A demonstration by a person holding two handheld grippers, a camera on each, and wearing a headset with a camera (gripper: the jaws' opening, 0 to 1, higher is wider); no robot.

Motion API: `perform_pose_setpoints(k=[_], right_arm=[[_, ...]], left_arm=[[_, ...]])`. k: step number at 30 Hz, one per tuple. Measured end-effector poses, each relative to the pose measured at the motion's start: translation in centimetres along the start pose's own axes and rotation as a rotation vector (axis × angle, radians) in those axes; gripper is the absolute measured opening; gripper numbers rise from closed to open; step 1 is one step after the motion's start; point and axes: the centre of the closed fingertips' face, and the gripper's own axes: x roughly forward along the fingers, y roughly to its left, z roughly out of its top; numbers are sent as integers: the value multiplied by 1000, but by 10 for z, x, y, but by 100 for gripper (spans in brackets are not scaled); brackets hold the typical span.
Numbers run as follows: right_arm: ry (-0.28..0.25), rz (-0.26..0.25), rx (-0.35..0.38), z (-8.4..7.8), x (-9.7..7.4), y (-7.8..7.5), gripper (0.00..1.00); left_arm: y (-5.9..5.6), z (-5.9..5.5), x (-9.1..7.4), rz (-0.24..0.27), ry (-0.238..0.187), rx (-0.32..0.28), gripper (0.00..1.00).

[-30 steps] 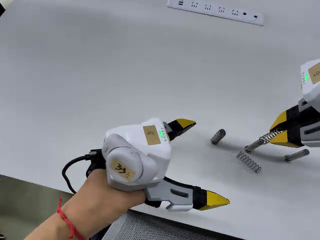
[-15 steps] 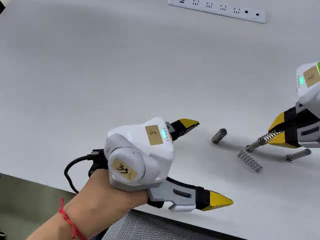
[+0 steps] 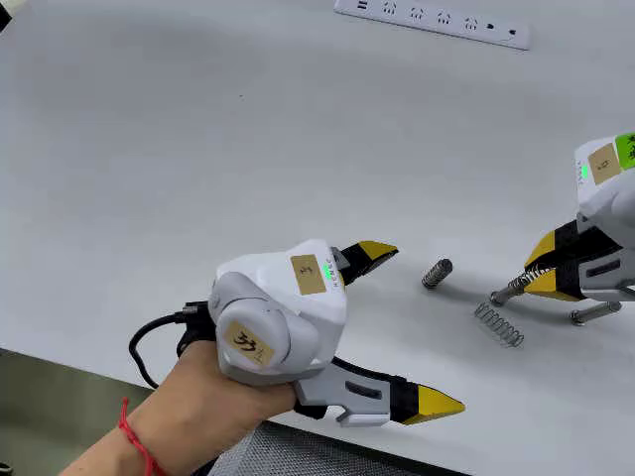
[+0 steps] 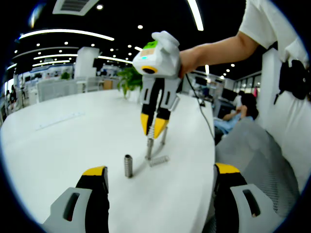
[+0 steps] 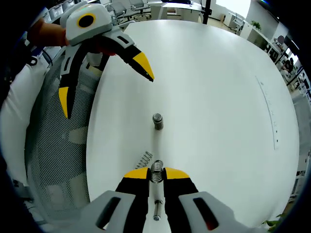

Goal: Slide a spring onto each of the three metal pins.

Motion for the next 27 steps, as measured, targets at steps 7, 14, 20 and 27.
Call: perform_pose_setpoints(k=[7,14,20,27], right_arm=[[11,-8,-14,-2,6,-3,12],[23,-20,-38,-3,13,-1,12],[25,-35,-54,-4,20,0,12],[31,-51,-61,-8,29,0,12]], left_arm=[[1,0,-1,1,-5,-7,90],[2,0,-1,2,-6,-7,90],[3,-1,-1,5,-4,-7,90],[2,-3,-2,7,-1,-11,89]])
